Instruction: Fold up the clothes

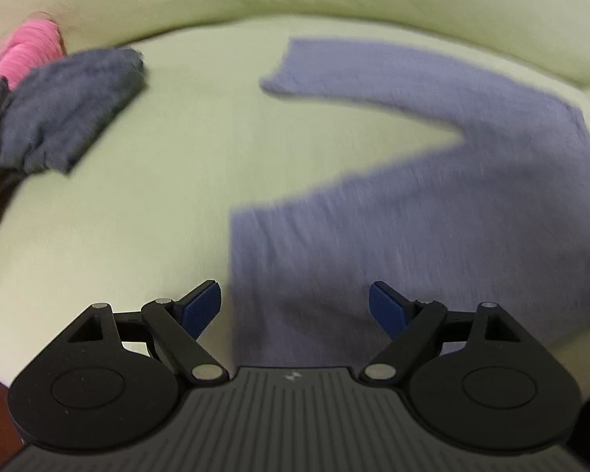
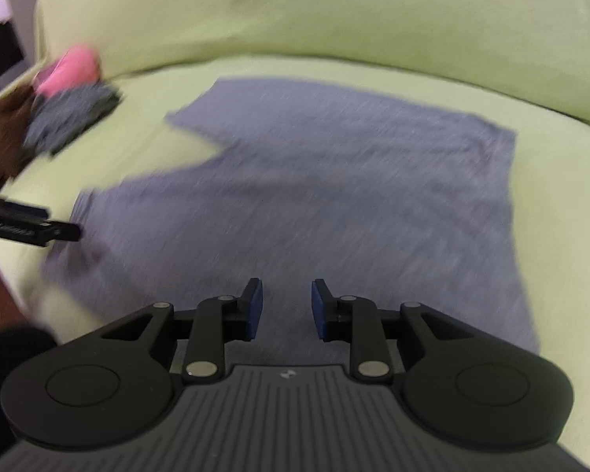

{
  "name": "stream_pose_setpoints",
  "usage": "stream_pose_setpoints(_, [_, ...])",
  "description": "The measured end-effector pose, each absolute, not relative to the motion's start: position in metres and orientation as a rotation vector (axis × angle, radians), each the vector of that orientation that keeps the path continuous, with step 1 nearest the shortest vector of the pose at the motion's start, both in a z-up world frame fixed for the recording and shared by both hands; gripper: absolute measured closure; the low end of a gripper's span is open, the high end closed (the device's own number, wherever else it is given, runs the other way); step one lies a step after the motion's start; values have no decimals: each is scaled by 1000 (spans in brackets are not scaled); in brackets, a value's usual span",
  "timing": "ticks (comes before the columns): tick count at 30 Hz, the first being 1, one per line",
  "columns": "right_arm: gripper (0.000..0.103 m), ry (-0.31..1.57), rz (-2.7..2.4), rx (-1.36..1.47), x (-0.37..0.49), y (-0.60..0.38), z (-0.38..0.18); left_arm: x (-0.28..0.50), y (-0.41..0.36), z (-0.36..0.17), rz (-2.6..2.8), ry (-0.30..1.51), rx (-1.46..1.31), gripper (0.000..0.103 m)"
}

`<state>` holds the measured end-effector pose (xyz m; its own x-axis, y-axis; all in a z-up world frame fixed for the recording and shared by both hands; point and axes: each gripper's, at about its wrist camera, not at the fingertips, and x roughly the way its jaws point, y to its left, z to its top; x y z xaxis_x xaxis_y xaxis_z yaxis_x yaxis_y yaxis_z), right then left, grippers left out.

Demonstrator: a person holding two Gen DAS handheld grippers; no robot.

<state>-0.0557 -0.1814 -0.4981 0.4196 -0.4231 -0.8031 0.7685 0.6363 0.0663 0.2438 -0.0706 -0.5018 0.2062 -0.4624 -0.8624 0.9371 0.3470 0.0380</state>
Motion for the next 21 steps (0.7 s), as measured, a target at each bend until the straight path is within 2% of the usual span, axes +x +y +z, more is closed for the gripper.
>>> stream_pose_setpoints(3, [80, 862, -823, 475, -71, -173, -503, 259, -52, -505, -1064, 920, 592, 16])
stream_pose_setpoints(12, [80, 860, -928, 465, -94, -167, -486, 278, -10, -495, -954, 947, 629, 18])
stream_pose_setpoints(21, [79, 849, -952, 466, -72, -184, -499, 252, -59, -487, -1033, 924, 584, 18])
